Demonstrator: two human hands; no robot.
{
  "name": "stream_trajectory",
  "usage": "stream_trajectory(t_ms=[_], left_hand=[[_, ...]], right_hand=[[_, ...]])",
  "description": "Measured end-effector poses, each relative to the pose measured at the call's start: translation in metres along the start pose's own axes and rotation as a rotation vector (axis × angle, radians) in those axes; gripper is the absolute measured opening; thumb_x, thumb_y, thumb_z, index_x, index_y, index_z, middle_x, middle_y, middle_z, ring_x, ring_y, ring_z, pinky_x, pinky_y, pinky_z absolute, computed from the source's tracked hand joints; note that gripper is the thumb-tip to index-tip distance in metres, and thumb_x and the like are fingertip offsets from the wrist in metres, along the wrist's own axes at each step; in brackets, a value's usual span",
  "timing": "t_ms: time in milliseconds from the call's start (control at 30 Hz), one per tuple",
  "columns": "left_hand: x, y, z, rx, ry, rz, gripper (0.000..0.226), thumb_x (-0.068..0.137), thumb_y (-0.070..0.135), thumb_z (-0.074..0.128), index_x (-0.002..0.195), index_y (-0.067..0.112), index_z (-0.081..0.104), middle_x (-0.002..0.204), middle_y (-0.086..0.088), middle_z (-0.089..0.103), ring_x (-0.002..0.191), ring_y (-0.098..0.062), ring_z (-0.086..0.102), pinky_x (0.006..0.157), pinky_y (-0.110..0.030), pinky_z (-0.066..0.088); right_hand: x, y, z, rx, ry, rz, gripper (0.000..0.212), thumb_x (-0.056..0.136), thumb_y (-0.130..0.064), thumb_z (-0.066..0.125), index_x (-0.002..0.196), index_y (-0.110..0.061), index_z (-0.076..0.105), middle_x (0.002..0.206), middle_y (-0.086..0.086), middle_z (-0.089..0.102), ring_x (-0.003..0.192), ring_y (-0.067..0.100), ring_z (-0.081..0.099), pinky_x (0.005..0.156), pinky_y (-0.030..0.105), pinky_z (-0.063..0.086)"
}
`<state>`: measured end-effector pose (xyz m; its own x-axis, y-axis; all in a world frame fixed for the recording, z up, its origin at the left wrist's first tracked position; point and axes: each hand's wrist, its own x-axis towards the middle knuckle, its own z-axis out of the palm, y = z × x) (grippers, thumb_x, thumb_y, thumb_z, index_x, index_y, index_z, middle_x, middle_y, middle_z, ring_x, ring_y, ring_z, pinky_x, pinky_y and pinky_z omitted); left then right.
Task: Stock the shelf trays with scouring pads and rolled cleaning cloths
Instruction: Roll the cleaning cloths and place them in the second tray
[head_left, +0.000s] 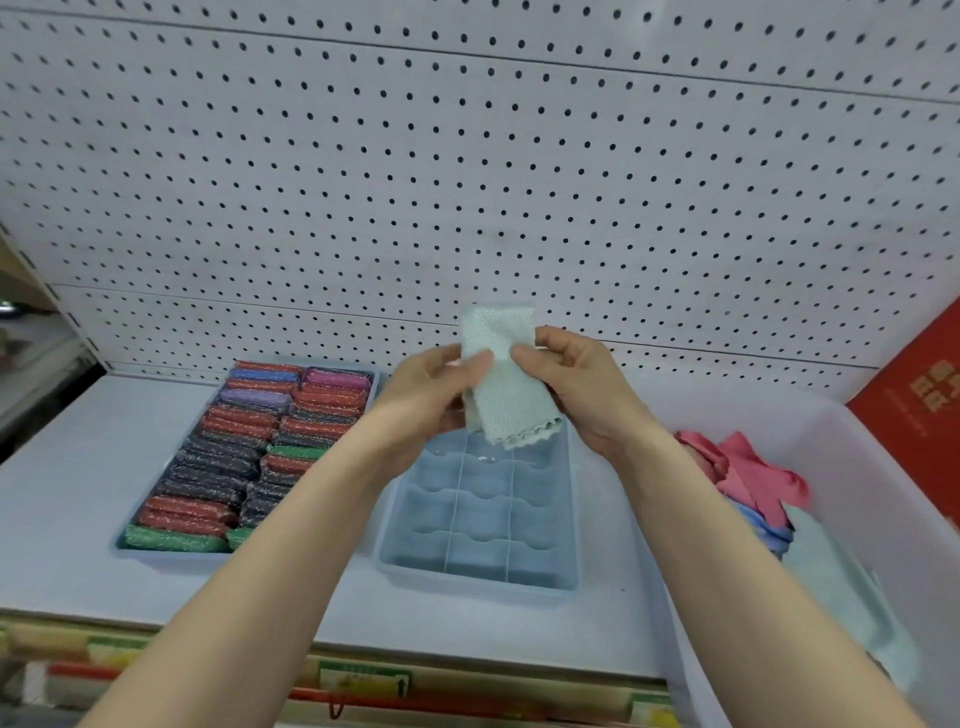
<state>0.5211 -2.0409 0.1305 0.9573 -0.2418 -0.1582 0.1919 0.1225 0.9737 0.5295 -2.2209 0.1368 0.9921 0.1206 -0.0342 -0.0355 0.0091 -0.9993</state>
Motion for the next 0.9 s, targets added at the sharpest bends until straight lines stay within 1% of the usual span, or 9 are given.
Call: stream_trajectory(t_ms=[133,233,300,400,467,533,633,800,900], left_hand=[[-0.001,-0.009,-0.003,-0.171,0.116,-0.076,0.03,0.092,0.01,0.062,0.12,-0.002,0.062,0.101,-0.014,0.072,0.079,-0.019,0.07,0.066,-0.026,0.059],[-0.004,-0.005,-0.009,-0.277,0.136,-0.14,0.022,0.092,0.012,0.062,0.112,0.002,0.06,0.09,-0.009,0.069,0.065,-0.011,0.067,0.055,-0.02,0.056],[-0.006,-0.006,-0.014,-0.275,0.183,-0.165,0.027,0.094,0.015,0.061,0.118,0.012,0.051,0.096,-0.01,0.066,0.065,-0.012,0.066,0.052,-0.02,0.055],[-0.013,-0.007,-0.017,-0.008,0.212,-0.15,0.033,0.1,0.041,0.046,0.108,0.013,0.063,0.086,-0.008,0.062,0.063,-0.015,0.062,0.055,-0.025,0.056],[-0.015,-0.01,-0.02,0.152,0.227,-0.094,0.051,0.098,0.056,0.034,0.094,0.018,0.068,0.078,-0.002,0.053,0.066,-0.013,0.055,0.065,-0.028,0.058],[-0.015,-0.016,-0.024,0.196,0.137,-0.012,0.05,0.091,0.063,0.037,0.096,0.025,0.069,0.092,0.003,0.062,0.086,-0.01,0.061,0.085,-0.031,0.056],[-0.015,-0.024,-0.027,0.082,0.016,-0.001,0.04,0.086,0.044,0.062,0.114,0.017,0.066,0.115,0.0,0.071,0.109,-0.017,0.067,0.095,-0.035,0.052],[-0.012,-0.034,-0.036,0.005,0.08,0.04,0.027,0.088,0.008,0.067,0.114,0.015,0.065,0.114,-0.01,0.068,0.097,-0.025,0.07,0.075,-0.036,0.059],[-0.012,-0.036,-0.038,-0.012,0.127,0.09,0.019,0.09,-0.003,0.059,0.095,0.014,0.068,0.094,-0.01,0.066,0.072,-0.014,0.065,0.056,-0.022,0.05]], right_hand=[[-0.006,0.001,0.003,-0.027,-0.123,-0.063,0.042,0.101,-0.004,0.045,0.136,-0.028,0.051,0.103,0.0,0.073,0.086,0.016,0.07,0.075,0.025,0.055],[-0.011,0.005,0.0,-0.214,-0.277,-0.214,0.052,0.09,0.009,0.056,0.127,-0.027,0.058,0.118,0.007,0.061,0.096,0.018,0.064,0.087,0.033,0.055],[-0.009,0.011,0.006,-0.346,-0.168,-0.287,0.04,0.083,0.004,0.069,0.108,-0.026,0.071,0.106,0.005,0.057,0.087,0.012,0.059,0.081,0.026,0.052],[-0.003,0.016,0.015,-0.37,0.055,-0.29,0.028,0.086,-0.012,0.072,0.079,-0.039,0.073,0.093,-0.004,0.053,0.072,0.003,0.05,0.072,0.017,0.042],[0.0,0.017,0.015,-0.28,0.058,-0.182,0.012,0.09,-0.017,0.068,0.079,-0.018,0.072,0.084,-0.002,0.058,0.071,0.007,0.052,0.072,0.025,0.043],[0.0,0.019,0.016,-0.181,-0.018,-0.049,0.018,0.094,-0.018,0.064,0.086,-0.002,0.067,0.077,0.001,0.065,0.068,0.011,0.057,0.068,0.028,0.046],[-0.003,0.023,0.019,-0.085,-0.103,0.063,0.016,0.095,-0.02,0.061,0.093,-0.006,0.068,0.082,0.003,0.072,0.072,0.015,0.066,0.065,0.027,0.052],[-0.004,0.029,0.022,-0.045,-0.168,0.097,0.02,0.097,-0.014,0.058,0.115,-0.011,0.066,0.09,0.012,0.071,0.073,0.02,0.063,0.063,0.028,0.051],[-0.004,0.031,0.026,0.001,-0.171,0.053,0.028,0.093,0.004,0.054,0.097,-0.014,0.074,0.08,0.007,0.069,0.064,0.017,0.057,0.058,0.023,0.048]])
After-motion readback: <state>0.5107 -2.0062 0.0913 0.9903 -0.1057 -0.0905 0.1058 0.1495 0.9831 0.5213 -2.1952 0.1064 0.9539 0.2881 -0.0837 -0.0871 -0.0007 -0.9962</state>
